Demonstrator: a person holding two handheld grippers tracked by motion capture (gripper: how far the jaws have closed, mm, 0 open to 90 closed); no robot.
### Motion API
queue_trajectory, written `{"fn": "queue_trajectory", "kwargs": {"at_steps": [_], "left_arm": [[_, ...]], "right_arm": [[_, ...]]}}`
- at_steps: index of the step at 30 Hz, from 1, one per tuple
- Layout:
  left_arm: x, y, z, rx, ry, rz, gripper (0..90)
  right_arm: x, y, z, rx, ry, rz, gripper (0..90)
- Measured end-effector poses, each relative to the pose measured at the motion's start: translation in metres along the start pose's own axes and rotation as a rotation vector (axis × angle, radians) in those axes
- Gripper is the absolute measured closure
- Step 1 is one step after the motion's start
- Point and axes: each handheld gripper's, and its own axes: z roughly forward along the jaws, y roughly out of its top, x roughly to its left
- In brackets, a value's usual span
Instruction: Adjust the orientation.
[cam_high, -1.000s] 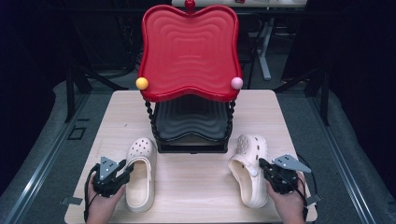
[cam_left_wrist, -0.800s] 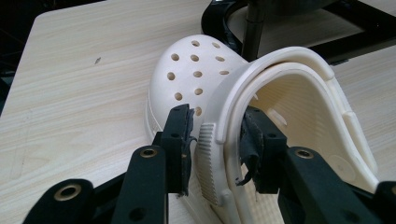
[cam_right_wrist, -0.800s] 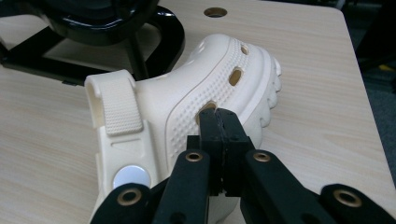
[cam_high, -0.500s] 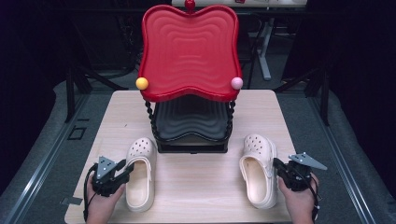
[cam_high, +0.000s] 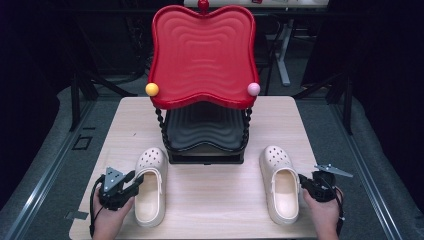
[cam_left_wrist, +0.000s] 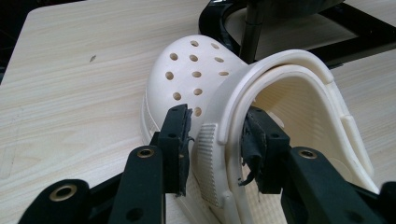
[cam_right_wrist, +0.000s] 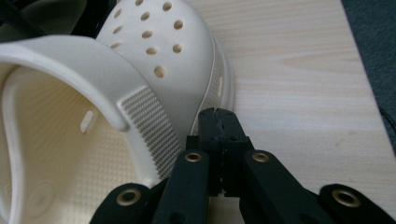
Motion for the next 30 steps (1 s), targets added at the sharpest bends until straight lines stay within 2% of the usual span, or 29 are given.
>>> {"fn": "queue_trajectory", "kwargs": {"at_steps": [3, 5, 8, 11, 13, 16, 18, 21, 26, 30], "left_arm": [[0.0, 0.0, 0.0, 0.0, 0.0, -0.001, 63.0], [0.0, 0.0, 0.0, 0.0, 0.0, -0.001, 62.5], [0.0, 0.0, 0.0, 0.0, 0.001, 0.0, 62.2], [0.0, 0.0, 0.0, 0.0, 0.001, -0.001, 61.9], [0.0, 0.0, 0.0, 0.0, 0.002, 0.0, 61.9], [0.0, 0.0, 0.0, 0.0, 0.0, -0.001, 61.7], [0.001, 0.0, 0.0, 0.0, 0.0, -0.001, 61.6], [0.001, 0.0, 0.0, 0.0, 0.0, -0.002, 60.9], [0.001, 0.0, 0.0, 0.001, 0.0, -0.005, 60.2], [0.001, 0.0, -0.001, -0.003, -0.003, -0.011, 58.7]], "right_arm": [[0.003, 0.002, -0.008, -0.054, -0.038, -0.024, 90.0], [0.005, 0.004, -0.017, -0.112, -0.039, -0.031, 89.8], [0.015, 0.008, -0.035, -0.217, -0.024, -0.051, 89.8], [0.028, 0.01, -0.047, -0.264, 0.007, -0.097, 89.8], [0.034, 0.009, -0.048, -0.252, 0.029, -0.12, 89.8], [0.038, 0.008, -0.042, -0.227, 0.02, -0.145, 89.8], [0.037, 0.007, -0.036, -0.215, 0.011, -0.142, 89.8], [0.033, 0.007, -0.03, -0.207, 0.029, -0.121, 89.9], [0.032, 0.007, -0.03, -0.205, 0.033, -0.115, 88.2], [0.037, 0.006, -0.036, -0.216, -0.015, -0.181, 78.2]]}}
